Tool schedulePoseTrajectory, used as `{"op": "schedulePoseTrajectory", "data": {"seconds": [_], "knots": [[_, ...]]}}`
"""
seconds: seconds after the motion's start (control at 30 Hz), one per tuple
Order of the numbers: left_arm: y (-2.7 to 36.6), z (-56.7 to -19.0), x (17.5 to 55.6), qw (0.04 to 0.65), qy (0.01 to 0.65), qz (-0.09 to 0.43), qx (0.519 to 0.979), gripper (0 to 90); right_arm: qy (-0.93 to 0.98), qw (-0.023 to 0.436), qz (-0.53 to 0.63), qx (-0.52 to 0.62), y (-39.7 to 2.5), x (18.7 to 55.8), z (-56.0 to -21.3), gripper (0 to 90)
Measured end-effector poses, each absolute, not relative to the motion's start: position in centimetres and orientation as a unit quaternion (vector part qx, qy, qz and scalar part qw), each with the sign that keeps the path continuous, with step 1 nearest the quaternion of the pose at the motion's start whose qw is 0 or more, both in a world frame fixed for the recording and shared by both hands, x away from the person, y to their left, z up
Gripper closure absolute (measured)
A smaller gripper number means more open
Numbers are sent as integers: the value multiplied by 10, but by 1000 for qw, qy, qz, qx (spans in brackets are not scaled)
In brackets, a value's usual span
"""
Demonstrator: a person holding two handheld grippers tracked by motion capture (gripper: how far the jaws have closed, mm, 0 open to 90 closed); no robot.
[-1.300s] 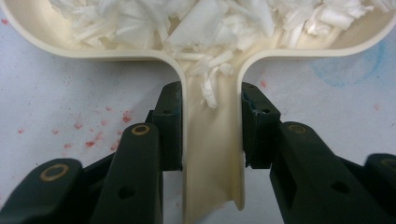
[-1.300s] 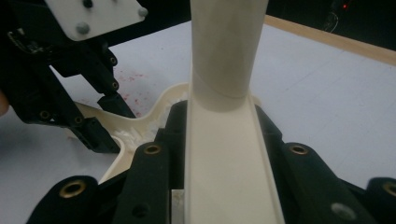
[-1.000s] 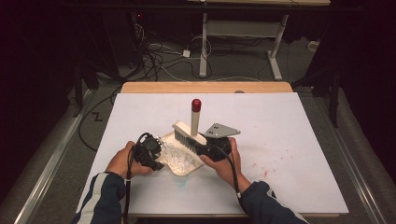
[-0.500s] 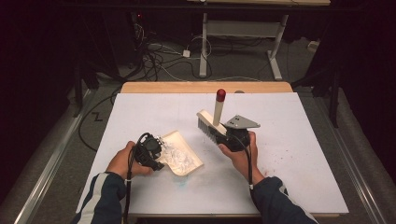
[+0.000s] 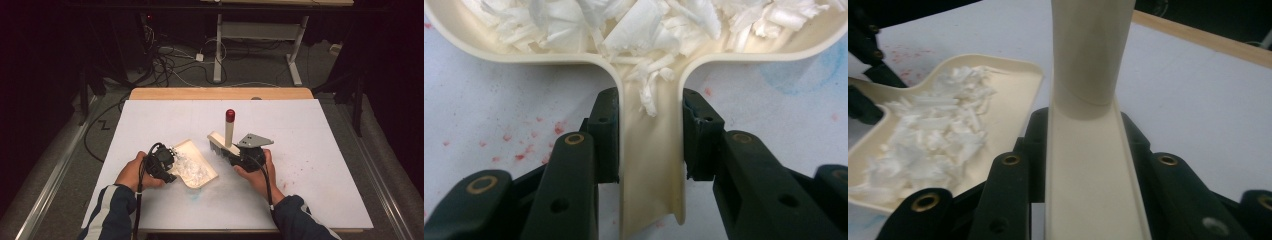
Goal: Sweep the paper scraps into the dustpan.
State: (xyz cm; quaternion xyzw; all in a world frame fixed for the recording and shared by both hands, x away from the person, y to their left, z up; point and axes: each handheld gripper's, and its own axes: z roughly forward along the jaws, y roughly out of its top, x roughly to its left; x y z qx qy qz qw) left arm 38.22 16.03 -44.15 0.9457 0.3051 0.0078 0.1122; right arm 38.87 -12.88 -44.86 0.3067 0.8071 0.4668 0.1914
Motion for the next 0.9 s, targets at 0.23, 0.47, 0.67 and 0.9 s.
{"op": "schedulePoseTrajectory", "data": {"seconds": [0.23, 0.47, 0.67, 0.9], "knots": [[161, -441, 382, 112, 305, 10, 946, 629, 824, 138, 480, 267, -109, 375, -447, 682], [161, -440, 381, 114, 305, 9, 946, 629, 828, 136, 488, 240, -104, 365, -435, 683], [161, -440, 381, 112, 305, 9, 946, 629, 821, 144, 496, 244, -112, 366, -427, 682], [161, -441, 382, 110, 303, 7, 947, 629, 815, 161, 495, 254, -120, 370, -418, 682]]}}
